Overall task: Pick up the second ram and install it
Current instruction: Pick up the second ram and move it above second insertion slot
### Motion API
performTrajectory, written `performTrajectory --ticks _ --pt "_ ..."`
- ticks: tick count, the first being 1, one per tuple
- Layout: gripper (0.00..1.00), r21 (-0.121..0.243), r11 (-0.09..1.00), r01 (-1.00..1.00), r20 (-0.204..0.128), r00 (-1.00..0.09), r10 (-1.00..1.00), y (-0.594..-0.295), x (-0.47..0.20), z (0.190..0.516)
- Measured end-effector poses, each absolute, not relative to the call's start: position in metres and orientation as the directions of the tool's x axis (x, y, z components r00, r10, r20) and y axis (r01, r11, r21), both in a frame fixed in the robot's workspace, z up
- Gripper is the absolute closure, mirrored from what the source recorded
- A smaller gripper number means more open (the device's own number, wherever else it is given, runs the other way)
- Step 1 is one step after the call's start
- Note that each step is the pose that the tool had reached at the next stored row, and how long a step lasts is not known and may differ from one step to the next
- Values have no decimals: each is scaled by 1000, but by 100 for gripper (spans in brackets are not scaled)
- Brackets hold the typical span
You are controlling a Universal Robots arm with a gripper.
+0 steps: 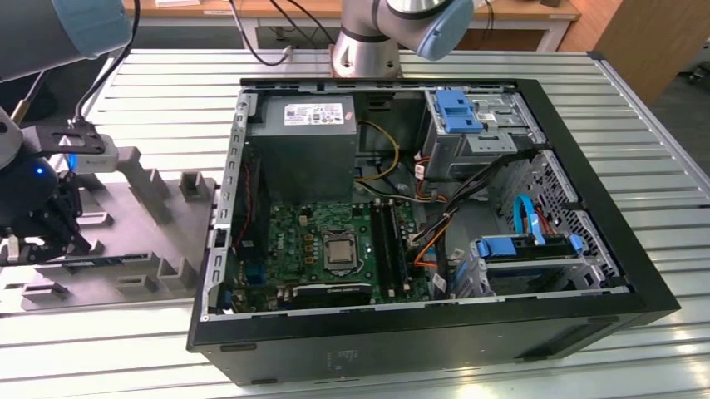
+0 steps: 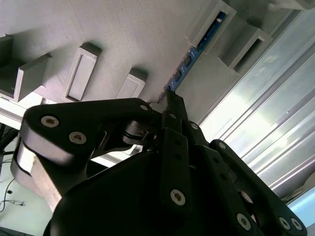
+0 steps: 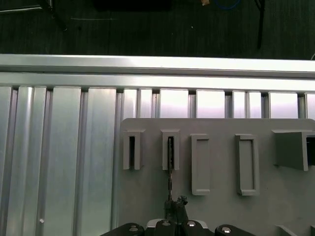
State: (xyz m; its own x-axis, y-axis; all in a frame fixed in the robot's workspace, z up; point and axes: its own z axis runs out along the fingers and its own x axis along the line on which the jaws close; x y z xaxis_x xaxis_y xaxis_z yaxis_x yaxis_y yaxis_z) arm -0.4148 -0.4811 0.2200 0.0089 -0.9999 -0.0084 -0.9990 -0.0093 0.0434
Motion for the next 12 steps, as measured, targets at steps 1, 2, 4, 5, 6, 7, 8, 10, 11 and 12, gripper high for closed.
performTrajectory --ticks 1,2,4,5,6,7,8,10,11,12 --pt "89 43 -9 -999 -8 9 -1000 -481 -415 220" --pt "89 43 -9 -999 -8 9 -1000 -481 -415 220" --pt "89 43 -9 -999 -8 9 -1000 -481 -415 220" --pt "83 43 -9 -999 -8 9 -1000 -481 -415 220" --pt "77 43 -10 -999 -8 9 -1000 -481 -415 220" --pt "77 43 -10 -999 -8 9 -1000 -481 -415 220" --pt "77 43 -10 -999 -9 9 -1000 -481 -415 220" --pt "70 43 -10 -999 -8 9 -1000 -481 -415 220" --pt "70 43 -10 -999 -9 10 -1000 -481 -415 219" --pt "70 43 -13 -999 -9 13 -1000 -481 -415 219"
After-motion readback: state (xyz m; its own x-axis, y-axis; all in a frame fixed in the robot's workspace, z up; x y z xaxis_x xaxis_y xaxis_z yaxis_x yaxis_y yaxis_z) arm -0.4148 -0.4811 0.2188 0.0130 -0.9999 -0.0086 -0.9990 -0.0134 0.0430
